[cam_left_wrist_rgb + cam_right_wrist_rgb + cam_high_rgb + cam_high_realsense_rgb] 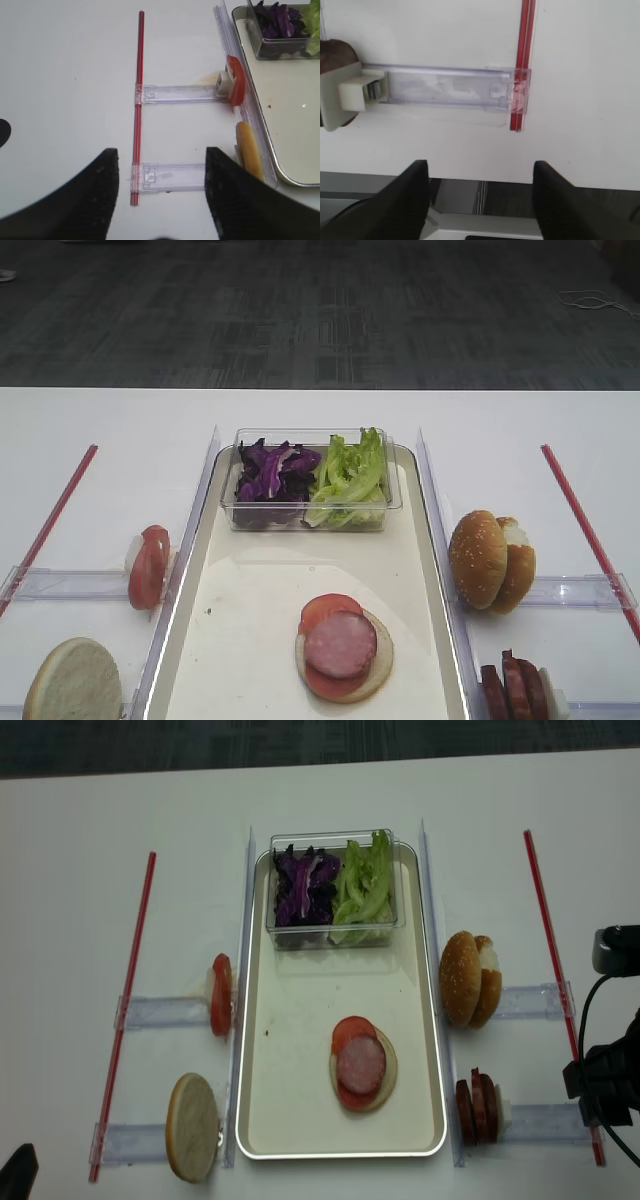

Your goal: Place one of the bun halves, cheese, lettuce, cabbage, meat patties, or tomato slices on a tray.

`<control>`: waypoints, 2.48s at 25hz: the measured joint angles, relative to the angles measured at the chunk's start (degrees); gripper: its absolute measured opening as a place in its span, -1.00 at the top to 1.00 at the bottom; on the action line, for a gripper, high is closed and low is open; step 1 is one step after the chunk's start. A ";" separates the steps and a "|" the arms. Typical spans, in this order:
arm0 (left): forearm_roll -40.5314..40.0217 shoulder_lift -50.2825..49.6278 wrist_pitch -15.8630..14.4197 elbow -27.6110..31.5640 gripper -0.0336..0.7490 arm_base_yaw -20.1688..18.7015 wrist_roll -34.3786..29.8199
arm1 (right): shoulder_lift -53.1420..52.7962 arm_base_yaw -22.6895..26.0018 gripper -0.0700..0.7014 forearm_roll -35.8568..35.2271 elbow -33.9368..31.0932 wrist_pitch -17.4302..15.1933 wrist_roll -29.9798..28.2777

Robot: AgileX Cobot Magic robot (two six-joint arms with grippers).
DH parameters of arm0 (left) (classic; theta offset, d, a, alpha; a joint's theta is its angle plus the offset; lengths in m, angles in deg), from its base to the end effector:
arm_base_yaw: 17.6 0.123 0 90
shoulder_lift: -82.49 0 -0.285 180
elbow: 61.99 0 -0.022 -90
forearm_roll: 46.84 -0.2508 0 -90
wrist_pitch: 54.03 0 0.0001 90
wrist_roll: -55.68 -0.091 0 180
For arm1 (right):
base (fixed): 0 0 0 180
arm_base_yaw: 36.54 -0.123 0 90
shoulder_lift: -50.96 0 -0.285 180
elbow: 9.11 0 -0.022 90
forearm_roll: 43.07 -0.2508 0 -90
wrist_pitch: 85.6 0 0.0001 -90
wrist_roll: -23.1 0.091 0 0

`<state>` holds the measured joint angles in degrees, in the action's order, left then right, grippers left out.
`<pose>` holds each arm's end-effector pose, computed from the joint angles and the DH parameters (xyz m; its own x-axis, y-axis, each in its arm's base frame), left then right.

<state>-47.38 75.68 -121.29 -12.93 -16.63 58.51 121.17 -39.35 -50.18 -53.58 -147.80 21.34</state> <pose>-0.0116 0.0006 0.2659 -0.5448 -0.0550 -0.8368 -0.0492 0.9982 -0.0336 0.1450 0.0171 0.2161 -0.9983 -0.0217 -0.0546 -0.0277 0.9935 0.1108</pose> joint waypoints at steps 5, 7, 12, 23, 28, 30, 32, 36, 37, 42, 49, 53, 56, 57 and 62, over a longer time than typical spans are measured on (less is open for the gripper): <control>0.00 0.00 0.00 0.00 -0.11 0.00 0.00 | -6.41 0.00 -0.36 0.88 -1.35 0.60 0.00; 0.00 0.00 0.00 0.00 -0.11 0.00 0.00 | -9.56 0.00 -0.36 1.11 -1.47 0.90 0.00; 0.00 0.00 0.00 0.00 -0.11 0.00 0.00 | -17.12 0.00 -0.36 1.11 -1.67 1.26 0.00; 0.00 0.00 0.00 0.00 -0.11 0.00 0.00 | -29.10 0.00 -0.36 1.11 -1.70 0.69 0.10; 0.00 0.00 0.00 0.00 -0.11 0.00 0.00 | -31.59 0.00 -0.36 1.11 -1.82 0.69 0.10; 0.00 0.00 0.00 0.00 -0.11 0.00 0.00 | -32.44 0.00 -0.36 1.11 -2.35 1.07 0.10; 0.00 0.00 0.00 0.00 -0.11 0.00 0.00 | -33.44 0.00 -0.36 1.11 -3.31 1.81 0.21; 0.00 0.00 0.00 0.00 -0.11 0.00 0.00 | -35.98 0.00 -0.36 1.11 -3.96 2.04 0.42; 0.00 0.00 0.00 0.00 -0.11 0.00 0.00 | -36.82 0.00 -0.36 1.11 -3.96 2.17 0.52; 0.00 0.00 0.00 0.00 -0.11 0.00 0.00 | -40.93 0.00 -0.36 1.11 -3.96 2.40 0.52; 0.00 0.00 0.00 0.00 -0.11 0.00 0.00 | -46.84 0.00 -0.36 1.11 -3.96 3.25 0.52; 0.00 0.00 0.00 0.00 -0.11 0.00 0.00 | -50.17 0.00 -0.36 1.11 -3.96 3.60 0.52; 0.00 0.00 0.00 0.00 -0.11 0.00 0.00 | -51.83 0.03 -0.36 1.11 -3.96 3.76 1.24; 0.00 0.00 0.00 0.00 -0.11 0.00 0.00 | -52.44 0.03 -0.36 1.11 -3.96 3.88 1.38; 0.00 0.00 0.00 0.00 -0.11 0.00 0.00 | -54.99 0.03 -0.36 1.15 -3.96 3.97 1.76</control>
<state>-47.38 75.68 -121.29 -12.93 -16.63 58.51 66.18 -39.32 -49.04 -57.54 -143.83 23.10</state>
